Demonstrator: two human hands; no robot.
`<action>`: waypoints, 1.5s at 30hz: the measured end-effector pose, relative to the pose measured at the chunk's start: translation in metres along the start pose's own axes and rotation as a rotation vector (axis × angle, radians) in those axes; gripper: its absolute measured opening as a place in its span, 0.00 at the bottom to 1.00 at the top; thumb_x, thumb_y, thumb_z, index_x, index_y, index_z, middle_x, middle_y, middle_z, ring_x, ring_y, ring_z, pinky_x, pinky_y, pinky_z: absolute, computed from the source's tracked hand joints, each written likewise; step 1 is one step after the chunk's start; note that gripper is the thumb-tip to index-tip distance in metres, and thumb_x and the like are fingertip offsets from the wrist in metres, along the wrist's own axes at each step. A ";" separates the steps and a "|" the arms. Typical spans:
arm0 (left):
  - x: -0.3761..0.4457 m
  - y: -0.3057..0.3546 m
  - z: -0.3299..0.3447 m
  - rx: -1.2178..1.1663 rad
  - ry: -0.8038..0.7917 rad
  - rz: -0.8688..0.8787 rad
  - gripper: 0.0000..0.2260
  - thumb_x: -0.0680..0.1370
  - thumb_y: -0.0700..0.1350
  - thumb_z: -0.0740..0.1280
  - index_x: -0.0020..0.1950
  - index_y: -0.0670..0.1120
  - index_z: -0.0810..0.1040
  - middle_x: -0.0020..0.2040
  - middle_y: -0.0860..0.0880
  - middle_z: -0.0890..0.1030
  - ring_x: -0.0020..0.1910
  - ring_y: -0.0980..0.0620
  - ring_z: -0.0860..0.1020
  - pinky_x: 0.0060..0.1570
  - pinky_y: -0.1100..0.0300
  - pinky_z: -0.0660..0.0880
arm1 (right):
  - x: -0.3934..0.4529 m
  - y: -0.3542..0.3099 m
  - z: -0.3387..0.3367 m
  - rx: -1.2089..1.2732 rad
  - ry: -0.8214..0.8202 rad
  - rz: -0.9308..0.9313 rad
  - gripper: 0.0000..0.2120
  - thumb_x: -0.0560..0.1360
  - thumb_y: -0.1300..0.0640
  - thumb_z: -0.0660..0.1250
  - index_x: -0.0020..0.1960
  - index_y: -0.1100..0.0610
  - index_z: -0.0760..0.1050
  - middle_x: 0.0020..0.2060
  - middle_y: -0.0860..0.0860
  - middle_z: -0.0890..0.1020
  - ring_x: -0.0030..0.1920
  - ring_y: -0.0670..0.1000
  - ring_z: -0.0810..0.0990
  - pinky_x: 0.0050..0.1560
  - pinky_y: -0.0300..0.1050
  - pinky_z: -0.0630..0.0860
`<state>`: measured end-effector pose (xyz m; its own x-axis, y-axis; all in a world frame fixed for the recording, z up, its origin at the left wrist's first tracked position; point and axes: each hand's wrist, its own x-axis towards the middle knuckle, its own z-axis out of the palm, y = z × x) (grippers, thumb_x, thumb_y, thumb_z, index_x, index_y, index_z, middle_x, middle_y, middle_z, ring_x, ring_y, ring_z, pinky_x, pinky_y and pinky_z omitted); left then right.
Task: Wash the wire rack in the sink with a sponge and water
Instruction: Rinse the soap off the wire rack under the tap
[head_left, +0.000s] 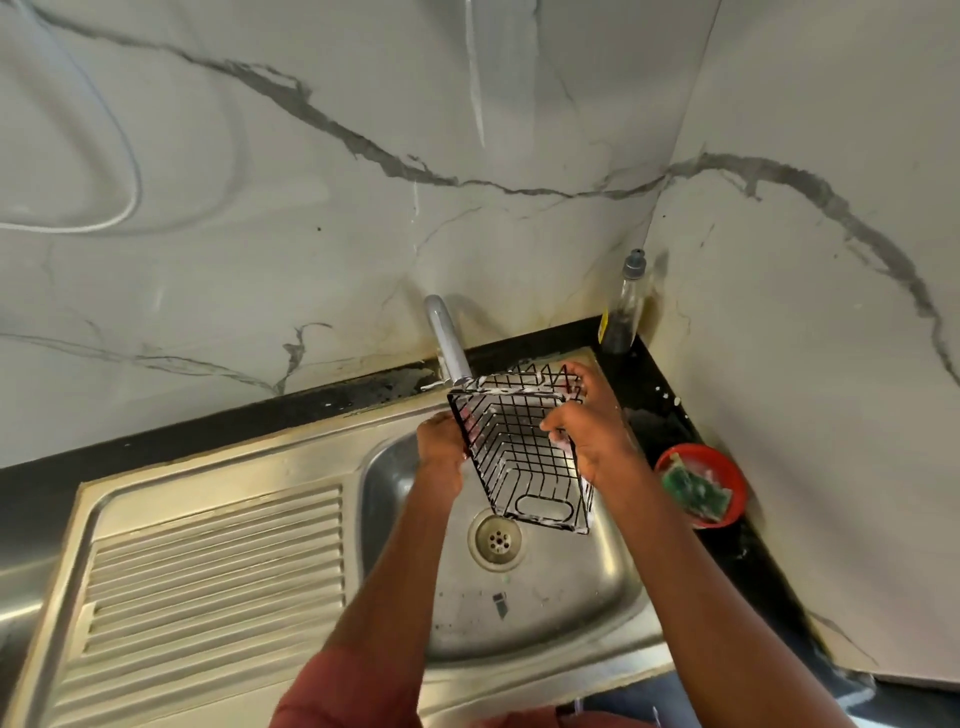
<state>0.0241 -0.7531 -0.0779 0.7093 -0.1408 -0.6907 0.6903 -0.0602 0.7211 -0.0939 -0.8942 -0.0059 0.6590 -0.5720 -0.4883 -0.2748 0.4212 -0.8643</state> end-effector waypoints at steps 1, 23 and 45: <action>-0.003 -0.003 -0.001 -0.025 0.022 0.033 0.14 0.85 0.35 0.58 0.68 0.36 0.76 0.49 0.45 0.82 0.40 0.54 0.80 0.40 0.62 0.77 | -0.002 0.001 0.002 -0.010 -0.010 -0.004 0.43 0.67 0.81 0.64 0.70 0.43 0.71 0.70 0.54 0.68 0.50 0.55 0.80 0.31 0.41 0.73; -0.067 -0.006 -0.037 -0.021 -0.145 0.235 0.17 0.85 0.57 0.60 0.59 0.47 0.82 0.58 0.46 0.86 0.59 0.49 0.84 0.65 0.51 0.77 | -0.017 0.018 0.015 -0.142 0.061 -0.179 0.44 0.66 0.79 0.63 0.70 0.40 0.74 0.74 0.45 0.68 0.65 0.52 0.75 0.55 0.52 0.82; -0.072 -0.012 -0.043 -0.068 -0.282 0.387 0.19 0.70 0.56 0.78 0.59 0.51 0.86 0.58 0.49 0.87 0.64 0.46 0.81 0.74 0.41 0.69 | -0.031 0.025 -0.003 -0.128 0.108 -0.148 0.38 0.70 0.79 0.55 0.67 0.45 0.78 0.62 0.45 0.74 0.53 0.47 0.79 0.40 0.44 0.75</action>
<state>-0.0295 -0.6992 -0.0394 0.8559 -0.4030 -0.3241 0.3978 0.1127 0.9105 -0.1237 -0.8679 -0.0130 0.6219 -0.6958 -0.3593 -0.2720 0.2383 -0.9323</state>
